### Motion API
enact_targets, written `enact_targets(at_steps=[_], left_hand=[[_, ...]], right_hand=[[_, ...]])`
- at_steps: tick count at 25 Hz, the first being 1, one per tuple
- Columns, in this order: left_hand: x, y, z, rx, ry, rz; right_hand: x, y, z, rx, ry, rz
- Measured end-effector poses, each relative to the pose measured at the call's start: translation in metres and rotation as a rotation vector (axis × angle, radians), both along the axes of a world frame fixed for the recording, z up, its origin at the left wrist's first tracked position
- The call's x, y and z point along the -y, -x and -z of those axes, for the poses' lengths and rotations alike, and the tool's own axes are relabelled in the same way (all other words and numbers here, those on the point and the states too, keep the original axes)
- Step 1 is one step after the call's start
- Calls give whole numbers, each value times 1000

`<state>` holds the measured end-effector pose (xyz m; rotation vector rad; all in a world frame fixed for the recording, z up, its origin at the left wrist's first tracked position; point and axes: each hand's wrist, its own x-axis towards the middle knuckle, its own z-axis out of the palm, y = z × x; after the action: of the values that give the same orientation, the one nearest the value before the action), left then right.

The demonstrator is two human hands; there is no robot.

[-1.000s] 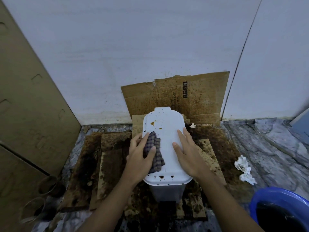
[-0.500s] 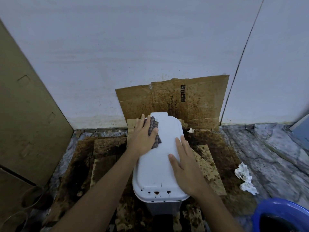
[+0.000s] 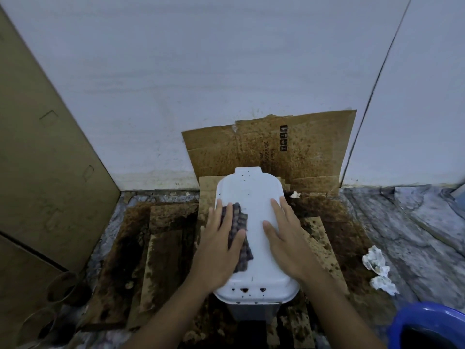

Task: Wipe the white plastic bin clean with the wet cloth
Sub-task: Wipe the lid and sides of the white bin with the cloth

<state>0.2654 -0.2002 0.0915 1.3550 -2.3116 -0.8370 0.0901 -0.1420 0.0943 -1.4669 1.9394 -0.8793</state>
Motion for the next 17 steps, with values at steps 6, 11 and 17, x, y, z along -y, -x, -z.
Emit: enact_targets(at_steps=[6, 11, 17], left_hand=[[-14, 2, -11, 223, 109, 8], [67, 38, -14, 216, 112, 22], [136, 70, -19, 192, 58, 27]], right_hand=[[-3, -1, 4, -30, 23, 13], [-2, 0, 5, -23, 25, 12], [2, -1, 6, -24, 23, 18]])
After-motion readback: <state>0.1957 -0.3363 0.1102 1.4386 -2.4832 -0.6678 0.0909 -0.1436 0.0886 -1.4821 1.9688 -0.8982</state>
